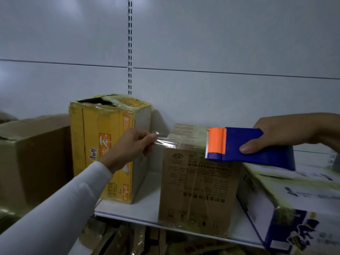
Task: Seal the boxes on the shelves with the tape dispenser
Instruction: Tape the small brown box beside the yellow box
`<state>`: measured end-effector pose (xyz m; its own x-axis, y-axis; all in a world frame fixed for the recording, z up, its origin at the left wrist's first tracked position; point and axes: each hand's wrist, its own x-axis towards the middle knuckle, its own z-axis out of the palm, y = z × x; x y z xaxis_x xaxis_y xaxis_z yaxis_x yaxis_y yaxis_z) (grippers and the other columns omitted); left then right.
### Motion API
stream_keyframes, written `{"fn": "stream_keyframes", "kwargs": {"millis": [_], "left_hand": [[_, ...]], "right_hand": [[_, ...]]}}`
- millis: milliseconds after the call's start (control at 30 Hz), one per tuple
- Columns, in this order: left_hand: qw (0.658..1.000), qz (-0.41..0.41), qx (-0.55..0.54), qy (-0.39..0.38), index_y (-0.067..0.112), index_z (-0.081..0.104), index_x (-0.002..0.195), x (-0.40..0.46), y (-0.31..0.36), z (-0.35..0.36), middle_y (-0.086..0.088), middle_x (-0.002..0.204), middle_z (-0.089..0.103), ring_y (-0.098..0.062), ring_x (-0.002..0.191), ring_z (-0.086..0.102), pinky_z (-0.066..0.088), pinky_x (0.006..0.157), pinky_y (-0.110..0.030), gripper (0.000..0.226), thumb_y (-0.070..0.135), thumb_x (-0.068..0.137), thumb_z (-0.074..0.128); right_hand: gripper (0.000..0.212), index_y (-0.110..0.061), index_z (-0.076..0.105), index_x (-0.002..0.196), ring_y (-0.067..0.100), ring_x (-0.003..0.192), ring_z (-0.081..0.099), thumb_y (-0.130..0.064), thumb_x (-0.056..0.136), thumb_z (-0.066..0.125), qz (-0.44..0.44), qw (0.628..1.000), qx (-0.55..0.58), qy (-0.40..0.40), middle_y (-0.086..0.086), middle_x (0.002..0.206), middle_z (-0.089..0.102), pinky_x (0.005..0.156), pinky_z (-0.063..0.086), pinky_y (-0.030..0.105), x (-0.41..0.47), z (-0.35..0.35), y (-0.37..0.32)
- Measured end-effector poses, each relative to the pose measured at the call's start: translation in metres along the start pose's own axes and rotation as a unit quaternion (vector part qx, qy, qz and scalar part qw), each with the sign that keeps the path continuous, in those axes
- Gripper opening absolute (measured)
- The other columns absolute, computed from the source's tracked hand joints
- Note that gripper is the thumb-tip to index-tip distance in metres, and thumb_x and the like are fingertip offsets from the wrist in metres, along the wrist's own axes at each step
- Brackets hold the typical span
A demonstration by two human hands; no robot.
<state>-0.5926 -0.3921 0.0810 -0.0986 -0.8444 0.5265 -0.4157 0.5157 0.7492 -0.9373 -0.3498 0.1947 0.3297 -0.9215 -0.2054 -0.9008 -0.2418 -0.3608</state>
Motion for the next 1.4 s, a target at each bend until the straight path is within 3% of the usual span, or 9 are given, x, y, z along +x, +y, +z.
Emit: {"fn": "stream_keyframes", "kwargs": {"millis": [300,433,600,700,833,1033,1200,1300,1400], "left_hand": [[0.998,-0.042,-0.012,-0.034,0.014,0.068,0.073,0.01,-0.018,0.02,-0.001,0.064,0.067,-0.013,0.052,0.059,0.044,0.047,-0.017,0.03,0.034,0.093,0.058],[0.998,-0.06,-0.006,0.025,0.018,0.07,0.078,0.015,-0.025,0.03,0.002,0.063,0.066,-0.012,0.05,0.057,0.041,0.041,-0.018,0.026,0.039,0.09,0.061],[0.984,-0.112,0.097,0.1,0.014,0.044,0.132,0.018,-0.026,0.034,-0.008,0.114,0.06,-0.027,0.097,0.062,0.055,0.077,-0.039,0.073,0.05,0.076,0.073],[0.986,0.015,0.061,0.155,0.018,0.058,0.114,0.013,-0.016,0.042,0.002,0.081,0.063,-0.014,0.07,0.062,0.049,0.054,-0.024,0.035,0.04,0.087,0.063],[0.969,0.165,0.17,0.062,0.024,0.067,0.1,0.015,-0.004,0.056,0.011,0.082,0.058,-0.005,0.072,0.058,0.048,0.064,-0.015,0.021,0.039,0.086,0.061],[0.968,0.158,0.18,0.07,0.014,0.07,0.109,0.021,-0.021,0.058,0.002,0.09,0.057,-0.014,0.082,0.059,0.056,0.076,-0.039,0.023,0.019,0.087,0.067],[0.894,0.265,0.362,0.011,0.024,0.055,0.132,0.039,0.003,0.051,0.001,0.128,0.055,-0.015,0.111,0.052,0.043,0.092,-0.028,0.052,0.052,0.088,0.055],[0.872,0.284,0.385,-0.109,0.02,0.048,0.14,0.054,0.013,0.068,-0.003,0.143,0.048,-0.02,0.131,0.045,0.031,0.107,-0.027,0.054,0.045,0.092,0.054],[0.877,0.27,0.378,-0.12,0.02,0.05,0.138,0.055,0.004,0.076,-0.001,0.141,0.051,-0.019,0.13,0.047,0.034,0.107,-0.026,0.051,0.044,0.094,0.053]], "right_hand": [[0.067,0.001,0.072,0.093,0.024,0.071,0.067,-0.061,0.066,0.072,0.045,0.999,-0.007,-0.008,0.018,0.089,0.075,0.068,0.046,0.031,0.004,-0.002,0.001],[0.076,0.005,0.069,0.093,0.023,0.066,0.064,-0.064,0.061,0.072,0.042,0.999,-0.01,0.013,0.02,0.085,0.074,0.066,0.044,0.031,0.008,0.003,0.001],[0.09,0.011,0.065,0.091,0.023,0.063,0.059,-0.07,0.053,0.07,0.045,0.998,-0.04,0.032,0.026,0.088,0.071,0.066,0.04,0.032,0.009,0.006,0.004],[0.089,0.011,0.066,0.093,0.024,0.066,0.061,-0.069,0.055,0.071,0.042,0.998,-0.029,0.031,0.025,0.089,0.072,0.067,0.041,0.033,0.009,0.006,0.007],[0.086,0.007,0.068,0.093,0.021,0.064,0.062,-0.069,0.054,0.071,0.043,0.998,-0.026,0.039,0.02,0.087,0.074,0.068,0.043,0.032,0.012,0.004,0.011],[0.074,-0.004,0.07,0.082,0.016,0.058,0.06,-0.072,0.052,0.07,0.031,0.998,-0.013,0.048,0.013,0.077,0.073,0.062,0.04,0.028,0.017,0.01,0.016],[0.056,-0.016,0.07,0.067,0.008,0.051,0.063,-0.07,0.05,0.071,0.031,0.999,-0.007,0.043,0.0,0.067,0.074,0.048,0.043,0.015,0.021,0.006,0.016],[0.05,-0.018,0.068,0.064,0.006,0.048,0.062,-0.067,0.054,0.071,0.025,0.999,0.0,0.031,-0.003,0.062,0.072,0.045,0.042,0.013,0.023,0.005,0.02],[0.054,-0.013,0.07,0.071,0.01,0.053,0.064,-0.066,0.058,0.071,0.024,0.999,0.01,0.025,0.003,0.069,0.074,0.051,0.044,0.016,0.022,0.004,0.025]]}}
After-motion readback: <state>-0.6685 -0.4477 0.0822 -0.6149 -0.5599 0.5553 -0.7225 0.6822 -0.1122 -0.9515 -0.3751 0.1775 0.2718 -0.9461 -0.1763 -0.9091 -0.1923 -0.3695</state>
